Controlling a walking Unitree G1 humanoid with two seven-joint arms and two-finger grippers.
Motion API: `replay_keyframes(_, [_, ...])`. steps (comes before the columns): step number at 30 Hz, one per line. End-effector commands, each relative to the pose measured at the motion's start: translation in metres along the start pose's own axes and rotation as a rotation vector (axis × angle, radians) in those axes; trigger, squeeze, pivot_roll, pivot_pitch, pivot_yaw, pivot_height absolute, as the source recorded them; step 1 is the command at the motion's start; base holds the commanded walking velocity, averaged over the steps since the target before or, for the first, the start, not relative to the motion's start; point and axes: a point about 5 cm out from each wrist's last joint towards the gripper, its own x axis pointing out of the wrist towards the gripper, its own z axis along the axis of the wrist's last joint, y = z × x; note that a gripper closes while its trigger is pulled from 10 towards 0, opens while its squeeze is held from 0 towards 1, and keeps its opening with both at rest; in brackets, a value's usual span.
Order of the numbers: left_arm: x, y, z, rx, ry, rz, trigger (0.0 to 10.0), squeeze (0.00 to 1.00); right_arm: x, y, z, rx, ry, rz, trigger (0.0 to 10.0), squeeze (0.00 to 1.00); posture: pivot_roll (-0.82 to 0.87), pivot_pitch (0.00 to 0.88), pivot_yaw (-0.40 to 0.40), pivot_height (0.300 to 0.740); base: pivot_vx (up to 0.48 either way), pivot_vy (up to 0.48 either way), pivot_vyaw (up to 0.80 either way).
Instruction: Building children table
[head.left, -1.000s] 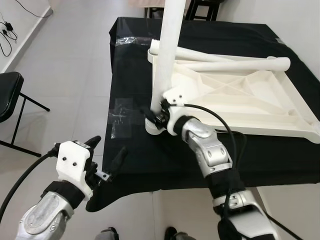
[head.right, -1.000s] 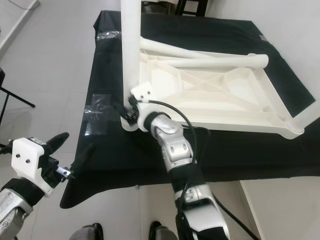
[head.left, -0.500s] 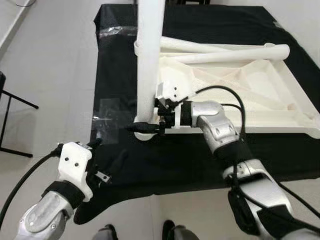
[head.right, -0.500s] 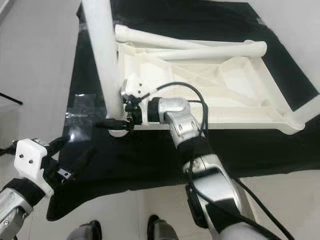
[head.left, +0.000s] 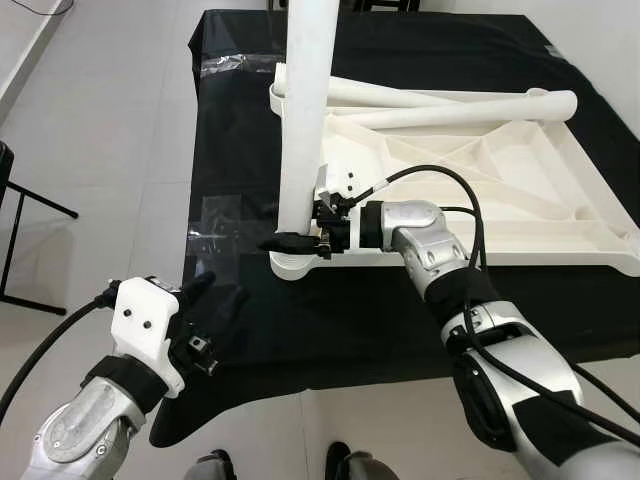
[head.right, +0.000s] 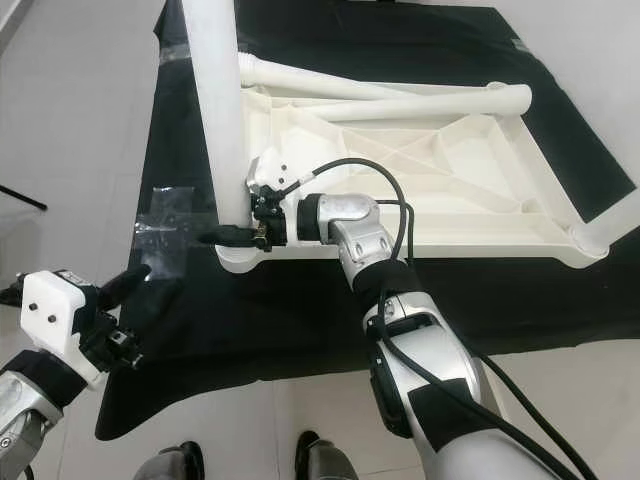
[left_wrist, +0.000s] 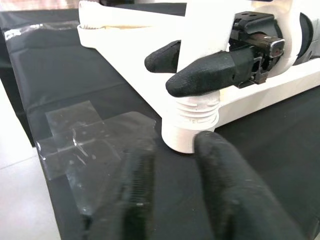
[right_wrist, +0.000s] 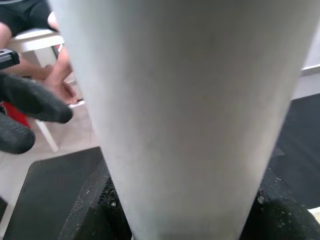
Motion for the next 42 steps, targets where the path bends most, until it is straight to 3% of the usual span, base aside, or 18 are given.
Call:
replay_keyframes(1, [-0.003,-0.001,0.001,0.016,0.007,-0.012,0.0,0.00,-0.016,-0.007,-0.003,0.111,-0.116,-0.080,0.0,0.00,0.18,0.265,-0.110,0.740,0.000,0.000,0.00])
replay_keyframes(4, [-0.003,0.000,0.001,0.018,0.008,-0.012,0.0,0.00,-0.022,-0.006,-0.009,0.147,-0.147,-0.124,0.0,0.00,0.17,0.263,-0.114,0.740,0.000,0.000,0.00])
replay_keyframes(7, [-0.004,0.001,-0.001,0.019,0.013,-0.015,0.0,0.00,-0.020,-0.007,-0.035,0.283,-0.127,-0.471,0.0,0.00,0.17,0.258,-0.135,0.740,0.000,0.000,0.00])
replay_keyframes(8, [-0.004,0.002,-0.001,0.020,0.016,-0.018,0.0,0.00,-0.025,0.003,-0.062,0.327,-0.002,-0.791,0.0,0.00,0.18,0.272,-0.119,0.740,0.000,0.000,0.00])
replay_keyframes(9, [-0.004,0.002,-0.001,0.020,0.016,-0.018,0.0,0.00,-0.025,0.003,-0.062,0.327,-0.002,-0.791,0.0,0.00,0.18,0.272,-0.119,0.740,0.000,0.000,0.00])
replay_keyframes(10, [-0.005,0.004,-0.001,0.021,0.022,-0.022,0.0,0.00,-0.027,0.041,-0.086,0.296,0.125,-0.926,0.0,0.00,0.17,0.259,-0.097,0.740,0.000,0.000,0.00])
replay_keyframes(20, [0.002,0.001,-0.005,0.016,0.023,-0.049,0.0,0.00,-0.021,0.029,-0.075,0.160,0.164,-0.856,0.0,0.00,0.16,0.244,-0.111,0.740,0.000,0.000,0.00])
replay_keyframes(22, [-0.001,0.002,-0.006,0.023,0.034,-0.037,0.0,0.00,-0.019,0.029,-0.068,0.120,0.174,-0.870,10.0,0.00,0.16,0.242,-0.114,0.740,0.000,0.000,0.00])
replay_keyframes(23, [-0.001,0.002,-0.006,0.023,0.034,-0.037,0.0,0.00,-0.019,0.029,-0.068,0.120,0.174,-0.870,10.0,0.00,0.16,0.242,-0.114,0.740,0.000,0.000,0.00])
replay_keyframes(24, [-0.001,0.002,-0.006,0.032,0.043,-0.036,4.9,0.00,-0.015,0.027,-0.055,0.111,0.087,-0.816,10.0,0.05,0.16,0.242,-0.112,0.740,0.000,0.000,0.00])
replay_keyframes(25, [-0.001,0.002,-0.006,0.032,0.043,-0.036,4.9,0.00,-0.015,0.027,-0.055,0.111,0.087,-0.816,10.0,0.05,0.16,0.242,-0.112,0.740,0.000,0.000,0.00])
replay_keyframes(26, [0.000,0.003,-0.006,0.035,0.044,-0.038,10.0,0.00,-0.010,0.028,-0.043,0.122,0.006,-0.707,10.0,1.00,0.16,0.242,-0.107,0.740,0.000,0.000,0.00])
replay_keyframes(31, [0.002,0.003,-0.006,0.037,0.042,-0.041,10.0,0.00,-0.009,0.032,-0.011,0.068,-0.159,-0.440,10.0,1.00,0.16,0.239,-0.105,0.740,0.000,0.000,0.00])
replay_keyframes(32, [0.003,0.002,-0.006,0.038,0.041,-0.044,10.0,0.00,-0.013,0.028,-0.005,0.039,-0.173,-0.377,10.0,0.73,0.17,0.237,-0.109,0.740,0.000,0.000,0.00])
replay_keyframes(33, [0.003,0.002,-0.006,0.038,0.041,-0.044,10.0,0.00,-0.013,0.028,-0.005,0.039,-0.173,-0.377,10.0,0.73,0.17,0.237,-0.109,0.740,0.000,0.000,0.00])
replay_keyframes(34, [0.004,0.002,-0.006,0.039,0.040,-0.048,10.0,0.00,-0.018,0.023,-0.002,0.004,-0.163,-0.301,10.0,0.00,0.17,0.237,-0.115,0.740,0.000,0.000,0.00])
replay_keyframes(37, [0.005,-0.001,-0.007,0.039,0.039,-0.053,10.0,0.00,-0.027,0.017,-0.002,-0.040,-0.093,-0.094,10.0,0.00,0.17,0.234,-0.123,0.740,0.000,0.000,0.00])
replay_keyframes(42, [0.005,-0.001,-0.007,0.046,0.040,-0.053,10.0,0.00,-0.027,0.007,-0.001,-0.029,-0.066,-0.078,10.0,0.00,0.18,0.229,-0.126,0.740,0.000,0.000,0.00])
